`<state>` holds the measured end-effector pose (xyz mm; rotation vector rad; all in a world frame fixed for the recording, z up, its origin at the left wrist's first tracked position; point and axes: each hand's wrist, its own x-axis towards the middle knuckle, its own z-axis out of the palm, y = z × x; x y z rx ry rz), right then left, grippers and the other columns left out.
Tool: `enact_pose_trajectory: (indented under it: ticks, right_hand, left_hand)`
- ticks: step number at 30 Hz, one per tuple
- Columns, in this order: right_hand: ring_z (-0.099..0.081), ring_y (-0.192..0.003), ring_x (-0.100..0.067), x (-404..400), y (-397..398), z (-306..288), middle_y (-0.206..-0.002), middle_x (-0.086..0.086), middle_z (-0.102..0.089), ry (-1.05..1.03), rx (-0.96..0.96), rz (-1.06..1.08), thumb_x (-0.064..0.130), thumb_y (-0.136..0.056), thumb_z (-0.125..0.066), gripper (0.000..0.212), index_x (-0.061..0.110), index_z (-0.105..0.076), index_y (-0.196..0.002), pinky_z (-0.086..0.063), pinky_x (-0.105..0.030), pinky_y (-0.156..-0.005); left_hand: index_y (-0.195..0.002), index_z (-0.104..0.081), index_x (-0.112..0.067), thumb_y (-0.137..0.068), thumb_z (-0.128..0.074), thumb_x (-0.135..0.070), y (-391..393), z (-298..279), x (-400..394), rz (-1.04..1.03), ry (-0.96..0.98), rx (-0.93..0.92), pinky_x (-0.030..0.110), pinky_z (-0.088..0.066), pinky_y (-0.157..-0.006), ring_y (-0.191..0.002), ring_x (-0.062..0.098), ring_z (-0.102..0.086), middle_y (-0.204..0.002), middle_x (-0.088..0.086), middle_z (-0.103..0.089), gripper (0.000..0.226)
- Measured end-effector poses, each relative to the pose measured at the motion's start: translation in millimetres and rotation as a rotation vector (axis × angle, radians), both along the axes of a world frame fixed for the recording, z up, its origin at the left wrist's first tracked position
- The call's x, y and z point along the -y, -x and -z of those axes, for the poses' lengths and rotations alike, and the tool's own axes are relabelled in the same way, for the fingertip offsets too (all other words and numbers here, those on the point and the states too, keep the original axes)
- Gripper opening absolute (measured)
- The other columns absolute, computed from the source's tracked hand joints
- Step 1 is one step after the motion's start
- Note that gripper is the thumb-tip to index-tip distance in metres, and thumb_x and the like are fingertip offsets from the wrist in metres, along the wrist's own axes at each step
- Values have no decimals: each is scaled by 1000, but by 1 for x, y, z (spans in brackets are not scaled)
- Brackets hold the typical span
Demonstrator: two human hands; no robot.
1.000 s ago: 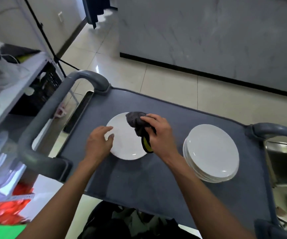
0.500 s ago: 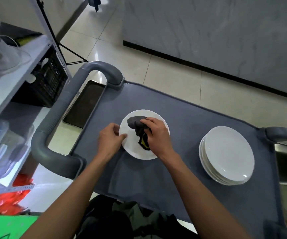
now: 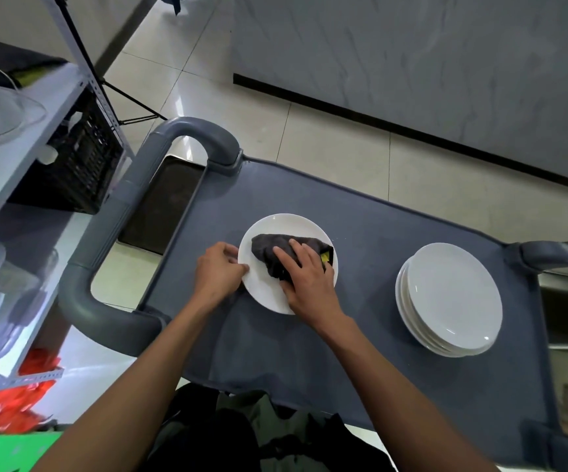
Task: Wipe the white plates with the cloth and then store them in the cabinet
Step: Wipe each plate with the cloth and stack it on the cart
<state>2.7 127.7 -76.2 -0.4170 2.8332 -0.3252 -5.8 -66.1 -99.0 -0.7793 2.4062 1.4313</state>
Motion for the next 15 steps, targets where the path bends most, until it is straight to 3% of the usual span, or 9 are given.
enact_pose_trajectory:
  ticks: [6,8,12,15]
  right_hand:
    - [-22,-147,-28,1,3,-7,-161,-8,-25,114,-44,75,21,-91,-61,65,31,-38,-152,-31,-52,-112]
    - [-24,-146,-31,0,4,-10,-160,-10,-26,133,-61,92,21,-91,-62,65,29,-38,-152,-32,-51,-112]
    - [-24,-146,-28,-1,3,-11,-159,-9,-28,132,-58,105,22,-92,-62,66,29,-36,-153,-32,-49,-112]
    - [-28,-144,-28,-1,0,-13,-157,-10,-32,161,-73,113,19,-91,-63,66,27,-39,-152,-32,-48,-112]
  left_hand:
    - [-76,-65,-33,-71,-74,-12,7,-11,-1,28,-35,-25,23,-47,-58,-71,9,-66,-71,-10,-69,23]
    - [-73,-66,-33,-72,-72,-10,10,-15,-1,40,-67,-33,26,-52,-58,-66,13,-65,-70,-8,-69,24]
    - [-84,-66,-26,-75,-67,-5,11,-20,-3,35,-174,-28,38,-60,-60,-68,22,-68,-81,1,-71,23]
    - [-93,-60,-23,-81,-64,-3,8,-23,-8,17,-298,-22,25,-52,-46,-75,20,-71,-94,2,-71,23]
